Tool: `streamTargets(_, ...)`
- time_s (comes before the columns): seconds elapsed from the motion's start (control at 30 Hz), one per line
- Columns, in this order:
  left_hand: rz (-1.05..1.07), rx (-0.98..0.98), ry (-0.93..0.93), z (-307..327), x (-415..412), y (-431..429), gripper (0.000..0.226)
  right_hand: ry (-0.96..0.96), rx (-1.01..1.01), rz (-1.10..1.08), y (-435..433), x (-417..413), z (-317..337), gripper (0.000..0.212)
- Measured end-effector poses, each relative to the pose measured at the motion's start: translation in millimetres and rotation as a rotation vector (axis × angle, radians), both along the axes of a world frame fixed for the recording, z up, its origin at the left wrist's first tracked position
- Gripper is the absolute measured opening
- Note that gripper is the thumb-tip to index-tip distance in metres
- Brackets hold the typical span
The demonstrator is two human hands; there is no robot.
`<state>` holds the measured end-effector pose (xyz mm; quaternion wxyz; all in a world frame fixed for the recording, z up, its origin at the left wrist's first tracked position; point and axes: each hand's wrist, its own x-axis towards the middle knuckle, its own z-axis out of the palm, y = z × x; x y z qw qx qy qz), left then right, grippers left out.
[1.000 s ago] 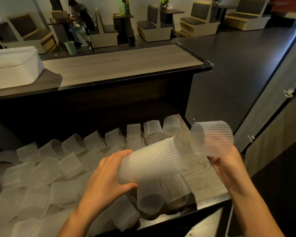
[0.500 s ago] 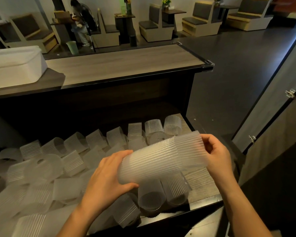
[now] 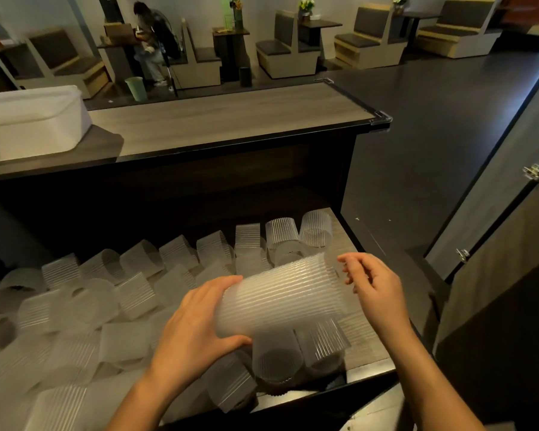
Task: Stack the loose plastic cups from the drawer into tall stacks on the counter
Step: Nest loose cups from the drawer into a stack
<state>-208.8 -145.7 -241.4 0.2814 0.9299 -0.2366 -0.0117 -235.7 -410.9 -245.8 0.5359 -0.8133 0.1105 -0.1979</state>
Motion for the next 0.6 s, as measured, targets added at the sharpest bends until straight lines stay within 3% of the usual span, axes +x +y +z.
streamTargets(0.2, 0.017, 0.001, 0.005, 4.5, -2.8, 3.4, 0.077, 0.361, -0.008, -0.058, -41.3, 26.6, -46.6, 0.009)
streamTargets(0.33, 0.018, 0.007, 0.006, 4.2, -4.5, 6.1, 0.075, 0.508, 0.053, -0.1, -47.7, 40.0, -60.8, 0.023)
streamTargets(0.6, 0.034, 0.004, 0.0, 5.7, -4.9, 7.6, 0.074, 0.536, 0.293, -0.079, -34.9, 61.3, -68.7, 0.037)
